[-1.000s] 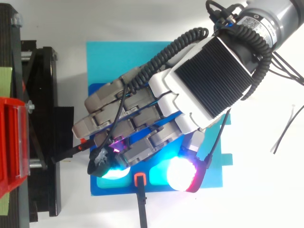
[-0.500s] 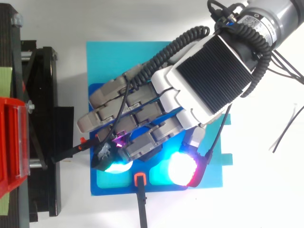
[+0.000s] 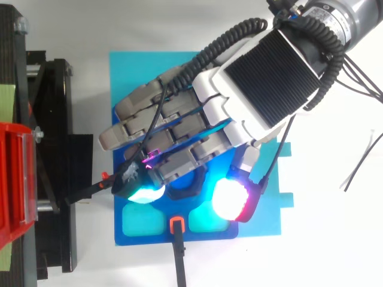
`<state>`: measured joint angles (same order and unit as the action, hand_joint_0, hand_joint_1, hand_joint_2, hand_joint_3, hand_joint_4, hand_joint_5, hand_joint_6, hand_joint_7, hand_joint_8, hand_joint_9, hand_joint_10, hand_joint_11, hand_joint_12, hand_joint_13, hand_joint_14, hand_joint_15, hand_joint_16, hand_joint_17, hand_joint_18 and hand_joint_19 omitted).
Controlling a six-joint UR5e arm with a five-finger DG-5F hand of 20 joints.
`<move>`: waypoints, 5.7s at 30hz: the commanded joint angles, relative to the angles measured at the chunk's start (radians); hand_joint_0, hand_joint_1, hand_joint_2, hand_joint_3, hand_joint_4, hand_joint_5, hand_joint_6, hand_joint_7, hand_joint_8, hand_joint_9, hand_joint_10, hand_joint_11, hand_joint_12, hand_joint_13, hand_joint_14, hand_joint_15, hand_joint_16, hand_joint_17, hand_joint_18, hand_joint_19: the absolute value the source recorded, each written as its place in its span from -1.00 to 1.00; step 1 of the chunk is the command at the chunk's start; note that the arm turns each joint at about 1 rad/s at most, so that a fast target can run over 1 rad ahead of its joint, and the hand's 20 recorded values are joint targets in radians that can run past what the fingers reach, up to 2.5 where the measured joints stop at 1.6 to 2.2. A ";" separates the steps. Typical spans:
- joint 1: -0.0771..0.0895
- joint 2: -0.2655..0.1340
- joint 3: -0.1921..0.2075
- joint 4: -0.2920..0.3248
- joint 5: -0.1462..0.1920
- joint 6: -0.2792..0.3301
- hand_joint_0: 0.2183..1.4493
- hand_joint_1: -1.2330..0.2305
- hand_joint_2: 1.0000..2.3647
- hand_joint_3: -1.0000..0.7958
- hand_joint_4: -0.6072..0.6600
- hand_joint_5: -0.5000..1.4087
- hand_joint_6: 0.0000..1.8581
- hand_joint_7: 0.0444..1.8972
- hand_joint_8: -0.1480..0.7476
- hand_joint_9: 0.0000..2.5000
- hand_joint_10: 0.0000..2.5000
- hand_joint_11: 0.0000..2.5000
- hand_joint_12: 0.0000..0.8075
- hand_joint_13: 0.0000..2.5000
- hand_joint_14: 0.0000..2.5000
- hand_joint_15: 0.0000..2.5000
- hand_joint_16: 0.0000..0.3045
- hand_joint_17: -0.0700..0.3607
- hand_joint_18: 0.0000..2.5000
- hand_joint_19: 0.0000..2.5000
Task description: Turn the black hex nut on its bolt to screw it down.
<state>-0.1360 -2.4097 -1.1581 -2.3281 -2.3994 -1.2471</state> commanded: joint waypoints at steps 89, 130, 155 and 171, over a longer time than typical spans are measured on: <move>0.058 -0.089 0.061 0.213 -0.018 0.112 -0.49 0.14 -1.00 -0.44 0.32 -0.60 -0.46 -0.10 0.03 -0.52 -1.00 -0.85 -0.18 -0.70 -1.00 -0.95 -0.66 -0.13 -0.73 -0.62; -0.001 -0.108 0.089 0.242 -0.083 0.101 -0.48 0.14 -1.00 -0.44 0.32 -0.51 -0.46 0.13 0.02 -0.51 -1.00 -0.88 -0.19 -0.70 -1.00 -0.95 -0.67 -0.15 -0.73 -0.61; 0.003 -0.108 0.044 0.302 -0.073 0.081 -0.48 0.14 -1.00 -0.44 0.30 -0.52 -0.36 0.14 0.03 -0.51 -1.00 -0.86 -0.19 -0.70 -1.00 -0.95 -0.67 -0.16 -0.72 -0.62; -0.020 -0.108 0.043 0.308 -0.079 0.081 -0.48 0.14 -1.00 -0.44 0.33 -0.53 -0.32 0.04 0.05 -0.51 -1.00 -0.87 -0.19 -0.69 -1.00 -0.95 -0.69 -0.19 -0.74 -0.64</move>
<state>-0.1540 -2.5172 -1.1140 -2.0216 -2.4787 -1.1653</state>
